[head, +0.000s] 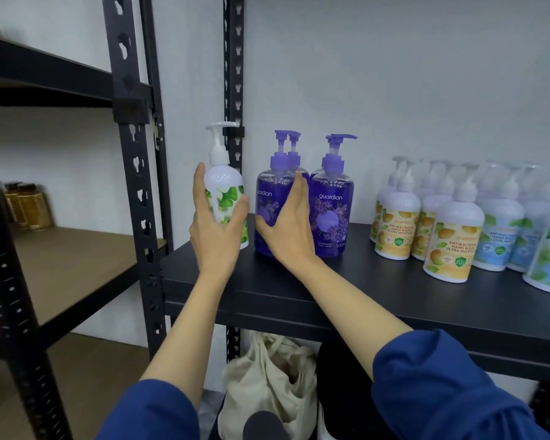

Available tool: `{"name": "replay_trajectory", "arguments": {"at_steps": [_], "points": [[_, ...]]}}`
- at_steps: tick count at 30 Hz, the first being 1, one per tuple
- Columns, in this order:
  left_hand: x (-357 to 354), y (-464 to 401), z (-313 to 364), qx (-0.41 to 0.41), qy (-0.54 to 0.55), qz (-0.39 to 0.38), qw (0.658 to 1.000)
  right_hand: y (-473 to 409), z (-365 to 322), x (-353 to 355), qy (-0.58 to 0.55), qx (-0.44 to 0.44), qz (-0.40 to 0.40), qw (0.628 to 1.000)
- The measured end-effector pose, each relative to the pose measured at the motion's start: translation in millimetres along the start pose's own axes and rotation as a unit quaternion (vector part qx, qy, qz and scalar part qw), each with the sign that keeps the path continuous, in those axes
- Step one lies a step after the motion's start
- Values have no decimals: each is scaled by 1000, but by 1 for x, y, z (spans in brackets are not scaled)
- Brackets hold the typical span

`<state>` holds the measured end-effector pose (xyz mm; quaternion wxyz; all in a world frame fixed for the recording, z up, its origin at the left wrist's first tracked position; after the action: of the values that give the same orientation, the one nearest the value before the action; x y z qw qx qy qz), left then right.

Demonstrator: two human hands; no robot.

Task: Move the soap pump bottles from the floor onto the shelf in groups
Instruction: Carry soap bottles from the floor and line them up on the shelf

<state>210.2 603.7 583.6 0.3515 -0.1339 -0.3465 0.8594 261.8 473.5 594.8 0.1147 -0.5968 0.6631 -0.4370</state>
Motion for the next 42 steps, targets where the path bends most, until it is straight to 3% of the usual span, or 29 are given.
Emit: {"name": "replay_trajectory", "arguments": {"at_steps": [2, 5, 13, 20, 42], "points": [[1, 0, 0, 3, 3, 4, 1000, -4, -10, 1, 93, 43, 34, 994], [1, -1, -1, 4, 5, 5, 1000, -12, -13, 2, 155, 32, 50, 986], [-1, 1, 0, 4, 0, 0, 1000, -18, 6, -1, -24, -6, 12, 1000], [0, 0, 0, 0, 5, 2, 1000, -19, -7, 0, 180, 23, 57, 982], [-1, 0, 2, -10, 10, -11, 1000, -16, -6, 2, 232, 54, 78, 968]]}}
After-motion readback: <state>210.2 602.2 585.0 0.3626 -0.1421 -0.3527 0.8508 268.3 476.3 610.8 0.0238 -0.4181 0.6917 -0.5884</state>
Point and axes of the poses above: each hand's wrist, its own y-axis away from the middle knuckle, its own x-axis out of the back of the hand, z = x × y, the point moved 6 cm from there along -y, towards the middle knuckle, and after that the axes turned 7 degrees about -y, right-handed, at the moved point
